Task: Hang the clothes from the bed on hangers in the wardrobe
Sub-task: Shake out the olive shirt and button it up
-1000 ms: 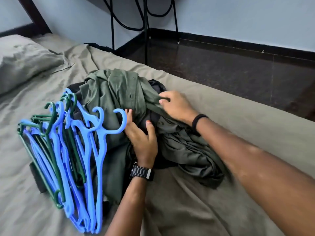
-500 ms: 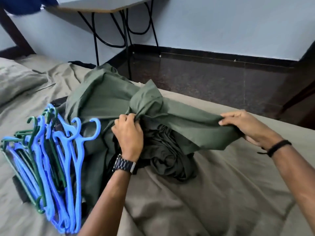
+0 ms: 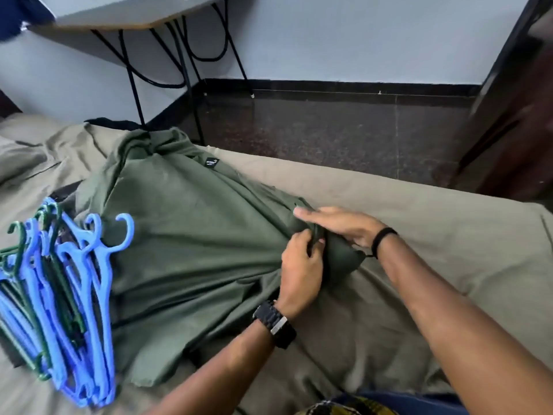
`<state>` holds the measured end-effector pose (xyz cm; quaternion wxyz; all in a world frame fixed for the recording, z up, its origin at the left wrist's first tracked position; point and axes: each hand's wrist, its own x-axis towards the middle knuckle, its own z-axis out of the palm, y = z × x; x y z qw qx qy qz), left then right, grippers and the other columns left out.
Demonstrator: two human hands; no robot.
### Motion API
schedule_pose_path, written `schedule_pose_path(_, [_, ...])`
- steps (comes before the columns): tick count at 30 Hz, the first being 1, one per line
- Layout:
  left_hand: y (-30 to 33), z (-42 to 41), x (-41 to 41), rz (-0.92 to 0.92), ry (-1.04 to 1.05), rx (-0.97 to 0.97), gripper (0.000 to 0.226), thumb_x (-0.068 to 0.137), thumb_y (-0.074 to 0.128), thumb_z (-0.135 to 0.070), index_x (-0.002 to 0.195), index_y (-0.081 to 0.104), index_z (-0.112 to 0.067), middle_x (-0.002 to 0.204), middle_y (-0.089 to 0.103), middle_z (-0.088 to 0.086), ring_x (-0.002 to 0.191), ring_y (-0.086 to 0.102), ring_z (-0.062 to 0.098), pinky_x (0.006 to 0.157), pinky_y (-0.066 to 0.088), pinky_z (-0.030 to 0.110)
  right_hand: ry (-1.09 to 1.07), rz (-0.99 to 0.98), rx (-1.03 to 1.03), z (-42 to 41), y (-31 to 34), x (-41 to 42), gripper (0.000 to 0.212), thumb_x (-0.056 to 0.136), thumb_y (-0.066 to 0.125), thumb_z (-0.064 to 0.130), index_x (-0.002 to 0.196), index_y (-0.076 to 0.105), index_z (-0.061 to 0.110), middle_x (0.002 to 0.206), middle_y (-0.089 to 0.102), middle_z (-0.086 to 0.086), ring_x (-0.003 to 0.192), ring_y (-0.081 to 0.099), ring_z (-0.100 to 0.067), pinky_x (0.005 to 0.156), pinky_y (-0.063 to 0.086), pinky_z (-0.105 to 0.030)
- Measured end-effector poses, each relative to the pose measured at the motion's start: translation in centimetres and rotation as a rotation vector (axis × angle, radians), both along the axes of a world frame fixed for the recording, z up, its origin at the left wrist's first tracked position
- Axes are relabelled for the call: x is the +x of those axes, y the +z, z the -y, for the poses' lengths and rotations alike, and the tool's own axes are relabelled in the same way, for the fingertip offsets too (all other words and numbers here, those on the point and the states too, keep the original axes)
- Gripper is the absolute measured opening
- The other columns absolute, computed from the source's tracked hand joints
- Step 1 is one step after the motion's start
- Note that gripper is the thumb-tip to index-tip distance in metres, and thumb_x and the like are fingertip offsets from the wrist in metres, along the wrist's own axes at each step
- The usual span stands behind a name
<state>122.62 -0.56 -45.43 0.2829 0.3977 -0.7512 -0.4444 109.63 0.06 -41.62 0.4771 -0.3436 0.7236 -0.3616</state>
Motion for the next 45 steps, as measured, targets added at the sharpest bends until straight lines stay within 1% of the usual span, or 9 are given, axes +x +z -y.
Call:
schedule_pose_path(8, [3.6,3.6,1.6,-0.087,0.052,-0.289,0.031,0.085,0.065,-0.007,0.116,0.063,-0.012,0.124,0.059,0.01,0.113,0.055,0.014,0.102,0.043,0.042,-0.2,-0.361,-0.342,-3.2,-1.0,-3.9,0.024,0.089,0.061,-0.001,0.112,0.068,0.003,0.108,0.068,-0.007,0.096,0.059,-0.013,0.081,0.046,-0.026])
schedule_pose_path(13, [6.1,11.9,1.0,0.688,0.177,-0.542,0.086,0.083,0.067,-0.027,0.151,0.015,-0.035,0.157,-0.013,0.019,0.145,-0.006,0.043,0.11,0.014,0.065,-0.46,-0.291,-0.563,-8.4,1.8,-10.7,0.035,0.087,0.057,-0.009,0.114,0.06,0.012,0.086,0.072,0.017,0.074,0.063,0.012,0.071,0.05,-0.007])
schedule_pose_path(17, [4.0,11.5,-1.3,0.785,-0.07,-0.446,0.036,0.095,0.043,-0.02,0.129,0.053,-0.018,0.133,0.053,0.016,0.12,0.051,0.037,0.096,0.043,0.042,-0.51,-0.07,-0.522,-10.9,2.2,-12.2,0.033,0.086,0.052,-0.012,0.11,0.065,0.007,0.085,0.075,0.008,0.082,0.069,-0.007,0.071,0.056,-0.017])
schedule_pose_path(22, [0.7,4.4,-4.2,0.549,-0.195,-0.46,0.022,0.093,0.041,-0.015,0.11,0.056,-0.014,0.108,0.065,0.018,0.1,0.059,0.042,0.079,0.043,0.045,-0.382,0.243,-0.375,-12.5,1.8,-12.0,0.026,0.082,0.065,0.026,0.106,0.068,0.019,0.101,0.074,-0.001,0.097,0.067,-0.018,0.08,0.055,-0.025])
schedule_pose_path(27, [-0.3,-1.3,-6.0,0.401,-0.387,-0.317,0.016,0.09,0.043,-0.008,0.099,0.055,-0.008,0.104,0.064,0.02,0.099,0.056,0.042,0.081,0.044,0.047,0.02,-0.044,0.119,-13.8,1.1,-11.4,0.024,0.086,0.069,0.019,0.11,0.066,0.019,0.115,0.07,0.001,0.106,0.066,-0.015,0.094,0.051,-0.03])
schedule_pose_path(34, [-0.4,-6.2,-9.0,0.225,-0.618,-0.205,0.015,0.092,0.045,-0.006,0.1,0.057,-0.004,0.103,0.063,0.018,0.099,0.055,0.034,0.084,0.041,0.041,-0.697,-0.874,0.1,-19.6,3.3,-16.1,0.021,0.094,0.053,0.02,0.111,0.066,0.02,0.112,0.063,-0.024,0.109,0.057,-0.04,0.084,0.044,-0.038])
schedule_pose_path(37, [-0.7,-9.5,-11.3,0.211,-0.901,-0.253,0.01,0.094,0.045,-0.007,0.091,0.052,-0.001,0.096,0.058,0.021,0.094,0.054,0.035,0.083,0.039,0.039,-0.894,-0.926,0.208,-23.4,3.4,-17.8,0.022,0.094,0.052,0.026,0.112,0.063,0.019,0.112,0.062,-0.026,0.105,0.057,-0.044,0.085,0.047,-0.043])
schedule_pose_path(42, [0.2,-11.5,-15.5,0.624,-1.243,-0.351,0.036,0.096,0.052,-0.033,0.116,0.052,-0.003,0.122,0.053,0.02,0.114,0.05,0.031,0.091,0.035,0.028,-0.405,-0.579,0.502,-27.1,2.1,-18.2,0.059,0.09,0.058,0.052,0.132,0.056,0.011,0.137,0.054,-0.01,0.128,0.048,-0.028,0.101,0.039,-0.035])
schedule_pose_path(45, [1.8,-9.9,-17.4,0.586,-1.212,-0.353,0.037,0.095,0.053,-0.041,0.093,0.06,-0.004,0.099,0.066,0.015,0.094,0.06,0.028,0.077,0.041,0.03,-0.487,-0.583,0.344,-27.2,1.2,-17.7,0.05,0.083,0.057,0.06,0.07,0.061,0.011,0.082,0.055,-0.01,0.08,0.057,-0.023,0.073,0.039,-0.031])
